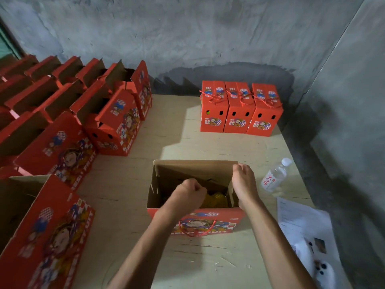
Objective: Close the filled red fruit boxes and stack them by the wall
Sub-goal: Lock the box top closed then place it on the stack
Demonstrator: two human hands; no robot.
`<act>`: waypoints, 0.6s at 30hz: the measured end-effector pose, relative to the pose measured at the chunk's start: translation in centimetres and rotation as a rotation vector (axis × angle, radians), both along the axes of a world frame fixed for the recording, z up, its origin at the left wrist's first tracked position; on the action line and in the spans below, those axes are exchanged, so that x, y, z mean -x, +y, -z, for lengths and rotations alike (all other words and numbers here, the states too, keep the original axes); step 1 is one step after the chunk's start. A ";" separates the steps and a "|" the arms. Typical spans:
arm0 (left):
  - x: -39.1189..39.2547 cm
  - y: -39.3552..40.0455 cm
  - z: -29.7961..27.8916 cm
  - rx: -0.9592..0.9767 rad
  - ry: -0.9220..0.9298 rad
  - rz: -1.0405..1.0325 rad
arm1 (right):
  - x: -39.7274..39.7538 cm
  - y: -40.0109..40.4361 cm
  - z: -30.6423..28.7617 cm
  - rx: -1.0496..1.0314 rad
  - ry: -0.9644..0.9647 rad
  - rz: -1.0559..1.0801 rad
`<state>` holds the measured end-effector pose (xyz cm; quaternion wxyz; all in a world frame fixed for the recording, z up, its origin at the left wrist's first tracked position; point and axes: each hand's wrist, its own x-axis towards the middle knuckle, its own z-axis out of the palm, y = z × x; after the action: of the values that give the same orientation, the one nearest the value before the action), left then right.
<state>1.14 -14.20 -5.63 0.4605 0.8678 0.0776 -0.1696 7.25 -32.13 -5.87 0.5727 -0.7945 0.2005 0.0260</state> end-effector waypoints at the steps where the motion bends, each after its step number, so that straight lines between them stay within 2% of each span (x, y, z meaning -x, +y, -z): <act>1: 0.3 0.8 0.2 -0.014 -0.004 -0.071 | 0.0 -0.6 0.2 -0.010 -0.019 0.017; 5: 1.5 3.9 0.0 -0.119 0.007 -0.253 | 0.0 -3.0 0.9 0.012 -0.064 -0.033; 9: 2.2 4.5 -1.0 -0.183 0.023 -0.336 | 0.4 -3.2 2.1 0.030 -0.075 -0.120; 12: 3.1 4.5 -0.7 -0.481 0.029 -0.315 | 0.5 -3.6 3.1 0.111 -0.008 -0.220; 13: 3.4 4.5 -0.4 -0.522 0.026 -0.324 | 0.6 -3.8 3.4 0.149 0.000 -0.257; 16: 4.0 4.7 0.2 -0.501 -0.102 -0.376 | 0.7 -4.1 4.3 0.166 -0.016 -0.359; 18: 4.1 4.8 0.4 -0.378 -0.196 -0.434 | 0.4 -4.1 4.9 0.058 -0.045 -0.389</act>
<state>-2.92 -9.42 -5.99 0.3215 0.9136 0.2464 0.0347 6.82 -36.25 -10.76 0.5379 -0.8349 0.0310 0.1124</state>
